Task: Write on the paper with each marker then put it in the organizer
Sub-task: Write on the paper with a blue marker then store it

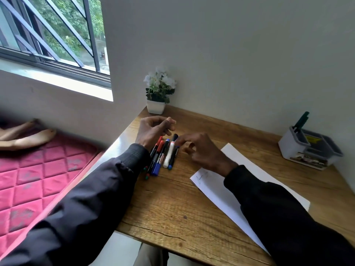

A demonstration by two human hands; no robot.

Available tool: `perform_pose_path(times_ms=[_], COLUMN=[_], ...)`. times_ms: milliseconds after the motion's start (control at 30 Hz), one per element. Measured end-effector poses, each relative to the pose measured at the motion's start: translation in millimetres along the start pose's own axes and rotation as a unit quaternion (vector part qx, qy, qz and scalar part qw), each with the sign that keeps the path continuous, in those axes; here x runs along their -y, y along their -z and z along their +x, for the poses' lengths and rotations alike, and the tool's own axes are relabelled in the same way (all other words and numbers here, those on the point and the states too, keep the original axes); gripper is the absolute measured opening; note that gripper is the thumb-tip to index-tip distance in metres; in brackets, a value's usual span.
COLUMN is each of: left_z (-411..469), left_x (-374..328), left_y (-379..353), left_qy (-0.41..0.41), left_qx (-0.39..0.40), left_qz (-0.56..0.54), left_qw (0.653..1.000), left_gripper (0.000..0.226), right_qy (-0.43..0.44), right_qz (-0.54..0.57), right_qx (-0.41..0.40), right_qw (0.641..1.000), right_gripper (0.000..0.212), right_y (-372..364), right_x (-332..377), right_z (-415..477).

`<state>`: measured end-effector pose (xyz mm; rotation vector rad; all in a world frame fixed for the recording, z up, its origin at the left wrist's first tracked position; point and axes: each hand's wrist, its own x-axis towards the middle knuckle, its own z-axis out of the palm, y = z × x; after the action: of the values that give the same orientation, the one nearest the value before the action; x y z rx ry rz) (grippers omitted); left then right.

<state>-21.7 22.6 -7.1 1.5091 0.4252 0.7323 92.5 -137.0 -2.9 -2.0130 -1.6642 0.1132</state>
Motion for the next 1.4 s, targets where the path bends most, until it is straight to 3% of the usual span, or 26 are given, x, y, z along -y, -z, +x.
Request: perform_pose_path(times_ms=[100, 300, 500, 567, 633, 733, 833, 900, 1000, 1067, 1200, 1400], left_z=[0, 1, -1, -2, -4, -10, -13, -13, -18, -22, -20, -22], left_x=[2, 5, 5, 3, 2, -1, -3, 0, 2, 2, 7, 11], left_y=[-1, -3, -3, -4, -6, -13, -29, -44, -66, -79, -89, -92], left_qy=[-0.011, -0.010, -0.012, -0.026, -0.053, -0.081, -0.095, -0.095, -0.100, -0.121, -0.166, -0.214], left_qx=[0.013, 0.044, 0.048, 0.053, 0.067, 0.092, 0.119, 0.172, 0.258, 0.288, 0.266, 0.292], left_qz=[0.009, 0.009, 0.012, 0.032, 0.061, 0.091, 0.124, 0.153, 0.179, 0.171, 0.179, 0.206], left_qw=[1.000, 0.999, 0.999, 0.998, 0.995, 0.988, 0.981, 0.968, 0.944, 0.934, 0.933, 0.909], left_gripper=[0.025, 0.024, 0.023, 0.022, 0.021, 0.021, 0.021, 0.022, 0.021, 0.020, 0.023, 0.017], right_qy=[0.029, 0.037, 0.033, 0.022, -0.033, -0.127, -0.155, -0.177, -0.197, -0.205, -0.201, -0.233], right_qz=[0.001, -0.013, -0.071, -0.057, 0.027, 0.211, 0.383, 0.445, 0.484, 0.485, 0.507, 0.518], right_qx=[0.037, 0.034, 0.034, 0.008, -0.059, -0.171, -0.253, -0.290, -0.332, -0.338, -0.309, -0.237], right_qw=[0.999, 0.999, 0.996, 0.998, 0.997, 0.954, 0.875, 0.829, 0.786, 0.780, 0.780, 0.788], right_gripper=[0.048, 0.046, 0.020, 0.017, 0.014, 0.014, 0.013, 0.023, 0.021, 0.016, 0.006, 0.032], right_y=[-3, -8, -4, 1, 10, 27, 42, 44, 40, 38, 35, 29], right_x=[-1, -18, -26, -27, -27, -28, -27, -31, -33, -32, -31, -32], right_z=[4, -5, -12, -18, -29, -48, -70, -82, -92, -93, -91, -91])
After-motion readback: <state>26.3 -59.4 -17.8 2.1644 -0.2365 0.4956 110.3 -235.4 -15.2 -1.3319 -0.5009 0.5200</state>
